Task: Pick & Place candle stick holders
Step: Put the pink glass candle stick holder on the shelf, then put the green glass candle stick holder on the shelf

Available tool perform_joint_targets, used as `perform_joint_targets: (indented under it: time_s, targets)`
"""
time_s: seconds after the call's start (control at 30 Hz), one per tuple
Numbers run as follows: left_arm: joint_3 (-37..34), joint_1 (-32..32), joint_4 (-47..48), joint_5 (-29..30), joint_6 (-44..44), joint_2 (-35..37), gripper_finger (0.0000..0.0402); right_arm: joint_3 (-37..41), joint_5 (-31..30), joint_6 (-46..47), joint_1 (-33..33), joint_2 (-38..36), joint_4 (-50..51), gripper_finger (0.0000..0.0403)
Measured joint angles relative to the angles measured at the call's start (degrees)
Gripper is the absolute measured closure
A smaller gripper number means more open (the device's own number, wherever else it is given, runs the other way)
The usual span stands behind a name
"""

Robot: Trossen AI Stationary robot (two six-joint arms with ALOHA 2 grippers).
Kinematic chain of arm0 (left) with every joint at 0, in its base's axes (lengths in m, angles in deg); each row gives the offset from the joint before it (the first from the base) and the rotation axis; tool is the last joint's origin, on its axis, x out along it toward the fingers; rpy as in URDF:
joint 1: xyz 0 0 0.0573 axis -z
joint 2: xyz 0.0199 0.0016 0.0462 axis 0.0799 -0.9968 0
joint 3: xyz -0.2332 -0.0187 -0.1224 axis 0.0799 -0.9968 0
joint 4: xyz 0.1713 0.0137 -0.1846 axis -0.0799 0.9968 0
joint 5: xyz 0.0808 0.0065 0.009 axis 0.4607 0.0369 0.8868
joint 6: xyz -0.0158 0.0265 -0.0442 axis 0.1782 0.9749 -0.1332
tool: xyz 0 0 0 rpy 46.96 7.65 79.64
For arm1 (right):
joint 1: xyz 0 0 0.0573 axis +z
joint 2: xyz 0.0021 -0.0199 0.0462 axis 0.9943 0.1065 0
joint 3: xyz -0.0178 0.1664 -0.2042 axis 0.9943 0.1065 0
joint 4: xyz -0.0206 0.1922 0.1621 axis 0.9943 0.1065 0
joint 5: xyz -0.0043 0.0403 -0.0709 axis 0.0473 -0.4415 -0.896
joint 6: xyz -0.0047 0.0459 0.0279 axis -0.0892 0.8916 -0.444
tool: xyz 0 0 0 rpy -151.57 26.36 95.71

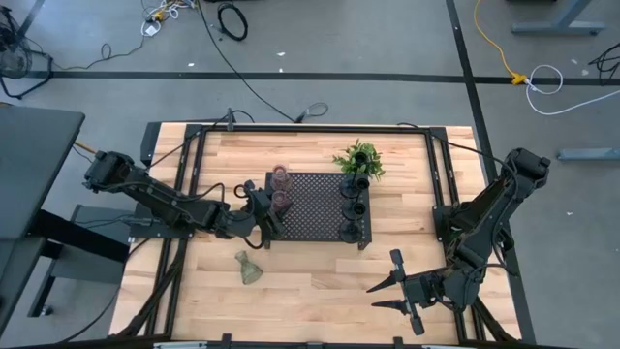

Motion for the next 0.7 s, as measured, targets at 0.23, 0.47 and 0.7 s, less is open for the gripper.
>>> perform_joint_targets:
  time_s: [0.23, 0.47, 0.7]
  targets:
    - [0.0, 0.0, 0.1, 0.0, 1.0, 0.0, 0.0189, 0.0, 0.0, 0.0, 0.0, 0.0, 0.0, 0.0273]
    - [0.0, 1.4, 0.1, 0.1, 1.0, 0.0, 0.0189, 0.0, 0.0, 0.0, 0.0, 0.0, 0.0, 0.0273]
    - [0.2, 3.3, 0.4, 6.4, 1.5, 1.4, 0.0167, 0.0, 0.0, 1.0, 0.0, 0.0, 0.5, 0.0273]
